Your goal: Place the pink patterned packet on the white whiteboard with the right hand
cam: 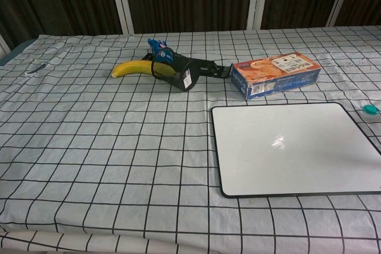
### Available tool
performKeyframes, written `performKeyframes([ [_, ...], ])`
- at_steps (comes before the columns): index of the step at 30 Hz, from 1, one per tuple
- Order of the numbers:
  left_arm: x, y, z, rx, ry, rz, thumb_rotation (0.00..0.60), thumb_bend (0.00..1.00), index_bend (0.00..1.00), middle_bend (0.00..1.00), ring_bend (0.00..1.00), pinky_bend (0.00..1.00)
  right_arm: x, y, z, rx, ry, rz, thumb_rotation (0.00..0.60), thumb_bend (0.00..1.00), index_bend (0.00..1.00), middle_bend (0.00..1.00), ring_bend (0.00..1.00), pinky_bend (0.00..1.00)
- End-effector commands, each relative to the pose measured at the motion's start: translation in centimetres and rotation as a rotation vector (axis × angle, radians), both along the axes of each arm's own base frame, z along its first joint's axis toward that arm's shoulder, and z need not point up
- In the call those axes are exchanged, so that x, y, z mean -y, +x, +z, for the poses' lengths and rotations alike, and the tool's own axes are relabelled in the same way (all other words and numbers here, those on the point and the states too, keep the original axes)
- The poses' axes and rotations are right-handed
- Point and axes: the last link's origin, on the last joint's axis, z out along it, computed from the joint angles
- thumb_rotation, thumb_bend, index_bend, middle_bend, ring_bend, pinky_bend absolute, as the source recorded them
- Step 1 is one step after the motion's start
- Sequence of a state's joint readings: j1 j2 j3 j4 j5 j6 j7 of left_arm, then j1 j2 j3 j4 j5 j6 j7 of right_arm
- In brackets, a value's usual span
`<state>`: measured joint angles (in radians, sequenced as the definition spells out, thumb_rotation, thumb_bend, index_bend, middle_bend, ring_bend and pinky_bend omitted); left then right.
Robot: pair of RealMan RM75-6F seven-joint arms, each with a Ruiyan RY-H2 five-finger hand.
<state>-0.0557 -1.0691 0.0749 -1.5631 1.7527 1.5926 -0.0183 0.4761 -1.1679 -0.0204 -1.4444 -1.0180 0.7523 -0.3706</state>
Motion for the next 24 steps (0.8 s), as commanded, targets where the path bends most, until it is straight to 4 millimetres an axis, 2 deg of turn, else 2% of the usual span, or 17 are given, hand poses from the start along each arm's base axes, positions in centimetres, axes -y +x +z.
performKeyframes([
  [1,0.0,0.0,0.0,0.001,0.001,0.000,0.600,0.40,0.00,0.00,0.01,0.09,0.1,-0.1,-0.1,-0.003,0.002,-0.005,0.600,0.19,0.13,0.00,0.00,0.00],
  [16,0.1,0.0,0.1,0.001,0.007,-0.001,0.600,0.40,0.00,0.00,0.01,0.09,0.6,-0.6,-1.1,-0.029,0.012,-0.009,0.600,0.19,0.15,0.00,0.00,0.00],
  [24,0.1,0.0,0.2,0.007,0.011,-0.003,0.600,0.40,0.00,0.00,0.00,0.09,0.8,-0.8,-1.4,-0.035,0.008,-0.020,0.600,0.19,0.28,0.00,0.00,0.00],
])
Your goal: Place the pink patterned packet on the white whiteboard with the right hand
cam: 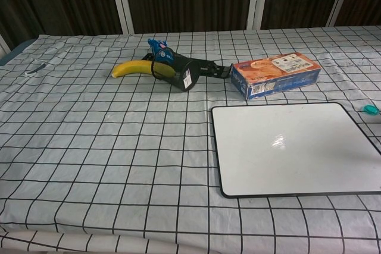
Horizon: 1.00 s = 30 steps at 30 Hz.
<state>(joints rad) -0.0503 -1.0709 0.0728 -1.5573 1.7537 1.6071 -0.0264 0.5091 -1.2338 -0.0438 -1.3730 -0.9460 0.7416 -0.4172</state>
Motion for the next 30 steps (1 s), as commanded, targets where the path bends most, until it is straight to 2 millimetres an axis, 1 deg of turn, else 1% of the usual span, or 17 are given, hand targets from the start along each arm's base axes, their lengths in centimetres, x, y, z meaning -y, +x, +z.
performKeyframes([
  [1,0.0,0.0,0.0,0.000,-0.002,-0.001,0.600,0.40,0.00,0.00,0.00,0.09,0.0,0.0,0.0,0.003,-0.005,-0.002,0.600,0.19,0.30,0.00,0.00,0.00],
  [4,0.0,0.0,0.0,0.000,-0.003,-0.001,0.600,0.40,0.00,0.00,0.00,0.09,0.0,0.0,0.2,0.006,-0.021,0.005,0.600,0.19,0.35,0.00,0.00,0.00],
  [10,0.0,0.0,0.0,0.003,-0.003,0.000,0.600,0.40,0.00,0.00,0.00,0.09,0.0,0.3,0.8,0.027,-0.058,0.021,0.600,0.19,0.37,0.00,0.00,0.00],
  [14,0.1,0.0,0.0,0.001,-0.005,-0.002,0.600,0.40,0.00,0.00,0.00,0.09,-0.1,0.6,1.1,0.040,-0.073,0.035,0.600,0.19,0.36,0.00,0.00,0.00],
  [21,0.0,0.0,0.0,0.001,-0.006,-0.002,0.600,0.40,0.00,0.00,0.00,0.09,0.2,1.8,1.5,0.070,-0.094,0.063,0.600,0.19,0.32,0.00,0.00,0.00],
  [24,0.0,0.1,-0.1,0.001,-0.009,-0.004,0.600,0.40,0.00,0.00,0.00,0.09,0.9,3.9,1.3,0.089,-0.097,0.113,0.600,0.19,0.29,0.00,0.00,0.00],
  [26,-0.1,0.1,-0.1,0.002,-0.011,-0.004,0.600,0.40,0.00,0.00,0.00,0.09,2.1,7.7,-0.2,0.132,-0.081,0.204,0.600,0.19,0.29,0.00,0.00,0.00],
  [28,-0.1,0.0,0.0,0.005,-0.011,-0.003,0.600,0.40,0.00,0.00,0.00,0.09,2.5,9.8,-1.3,0.137,-0.073,0.243,0.600,0.19,0.29,0.00,0.00,0.00],
  [30,-0.2,0.0,0.1,0.008,-0.009,-0.001,0.600,0.40,0.00,0.00,0.00,0.09,2.6,11.4,-2.3,0.137,-0.064,0.275,0.600,0.19,0.29,0.00,0.00,0.00],
])
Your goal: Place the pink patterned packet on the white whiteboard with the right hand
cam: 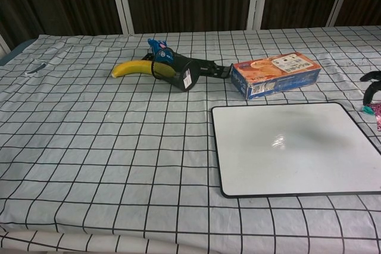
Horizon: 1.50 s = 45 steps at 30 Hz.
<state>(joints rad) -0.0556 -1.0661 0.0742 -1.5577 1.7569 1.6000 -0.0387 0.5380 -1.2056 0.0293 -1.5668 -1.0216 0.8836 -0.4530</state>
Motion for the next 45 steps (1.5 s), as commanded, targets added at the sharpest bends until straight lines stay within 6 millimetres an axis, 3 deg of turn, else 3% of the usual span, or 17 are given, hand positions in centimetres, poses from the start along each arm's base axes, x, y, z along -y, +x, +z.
performKeyframes([
  [1,-0.1,-0.1,0.1,0.003,0.003,0.003,0.600,0.40,0.00,0.00,0.00,0.09,1.0,5.1,-2.5,0.014,0.009,0.106,0.600,0.19,0.29,0.00,0.00,0.00],
  [7,0.0,-0.2,0.3,0.006,0.000,0.003,0.600,0.40,0.00,0.00,0.00,0.09,0.8,7.9,-5.8,-0.012,0.052,0.156,0.600,0.19,0.28,0.00,0.00,0.00],
  [13,0.1,-0.2,0.4,0.010,0.002,0.003,0.600,0.40,0.00,0.00,0.01,0.09,0.5,8.2,-7.2,-0.031,0.079,0.154,0.600,0.19,0.22,0.00,0.00,0.00],
  [20,0.2,-0.3,0.4,0.014,0.006,0.002,0.600,0.40,0.00,0.00,0.00,0.09,0.1,7.5,-7.2,-0.063,0.088,0.138,0.600,0.19,0.15,0.00,0.00,0.00],
  [27,0.2,-0.2,0.3,0.008,0.002,0.002,0.600,0.40,0.00,0.00,0.00,0.09,0.4,6.7,-5.8,-0.050,0.074,0.101,0.600,0.19,0.09,0.00,0.00,0.00],
  [30,0.3,-0.2,0.4,0.009,0.005,0.002,0.600,0.40,0.00,0.00,0.00,0.09,1.1,5.7,-4.6,-0.056,0.013,0.089,0.600,0.19,0.12,0.00,0.00,0.00],
  [36,0.2,-0.2,0.1,0.000,0.003,0.000,0.600,0.40,0.00,0.00,0.00,0.09,3.5,1.3,-2.3,-0.083,-0.077,-0.027,0.600,0.19,0.19,0.00,0.00,0.00],
  [45,0.0,-0.1,-0.1,-0.012,0.001,0.009,0.600,0.40,0.00,0.00,0.00,0.09,6.1,-2.0,-2.2,-0.047,-0.102,-0.138,0.600,0.19,0.30,0.00,0.00,0.00],
])
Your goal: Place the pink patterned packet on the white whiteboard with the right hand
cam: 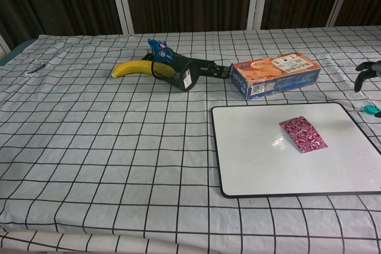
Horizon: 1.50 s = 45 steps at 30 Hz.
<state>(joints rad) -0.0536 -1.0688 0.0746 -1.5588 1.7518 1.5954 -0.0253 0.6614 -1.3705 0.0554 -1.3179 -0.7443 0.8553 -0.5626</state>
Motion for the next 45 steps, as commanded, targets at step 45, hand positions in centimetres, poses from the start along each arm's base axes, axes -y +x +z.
performKeyframes([
  [45,-0.3,0.0,-0.1,-0.008,-0.007,0.009,0.600,0.40,0.00,0.00,0.00,0.09,0.8,-2.5,-0.8,-0.002,0.015,-0.064,0.600,0.27,0.52,0.00,0.00,0.00],
])
